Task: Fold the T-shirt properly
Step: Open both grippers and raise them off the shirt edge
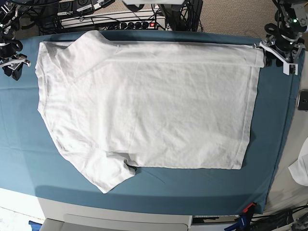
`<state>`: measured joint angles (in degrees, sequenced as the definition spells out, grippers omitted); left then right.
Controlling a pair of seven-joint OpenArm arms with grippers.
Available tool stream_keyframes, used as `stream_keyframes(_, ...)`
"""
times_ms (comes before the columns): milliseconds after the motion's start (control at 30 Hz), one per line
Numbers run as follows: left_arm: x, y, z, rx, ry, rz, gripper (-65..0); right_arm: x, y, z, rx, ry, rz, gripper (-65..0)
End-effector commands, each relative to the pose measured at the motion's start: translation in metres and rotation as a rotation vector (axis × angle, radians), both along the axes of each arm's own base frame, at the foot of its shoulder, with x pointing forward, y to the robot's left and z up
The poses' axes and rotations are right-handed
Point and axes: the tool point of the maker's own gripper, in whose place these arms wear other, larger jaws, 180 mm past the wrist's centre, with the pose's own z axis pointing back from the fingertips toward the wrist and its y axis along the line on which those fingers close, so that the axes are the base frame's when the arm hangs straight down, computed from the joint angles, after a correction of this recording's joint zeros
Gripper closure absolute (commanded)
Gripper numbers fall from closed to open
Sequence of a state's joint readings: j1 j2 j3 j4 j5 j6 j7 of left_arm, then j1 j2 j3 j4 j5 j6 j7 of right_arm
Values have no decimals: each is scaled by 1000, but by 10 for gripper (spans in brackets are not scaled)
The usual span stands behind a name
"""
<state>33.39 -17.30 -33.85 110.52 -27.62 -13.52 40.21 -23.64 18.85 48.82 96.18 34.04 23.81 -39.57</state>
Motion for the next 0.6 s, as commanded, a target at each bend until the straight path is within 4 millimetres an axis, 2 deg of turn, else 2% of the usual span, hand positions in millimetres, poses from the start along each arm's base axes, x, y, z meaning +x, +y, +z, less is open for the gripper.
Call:
stream_keyframes(0, 7, 4, 11, 19, -41, -8, -273, 8, -4, 19, -41, -47, 16, -239)
stream_keyframes(567, 8, 3, 11, 12, -45, -7, -273, 7, -4, 18, -41, -45, 17, -239)
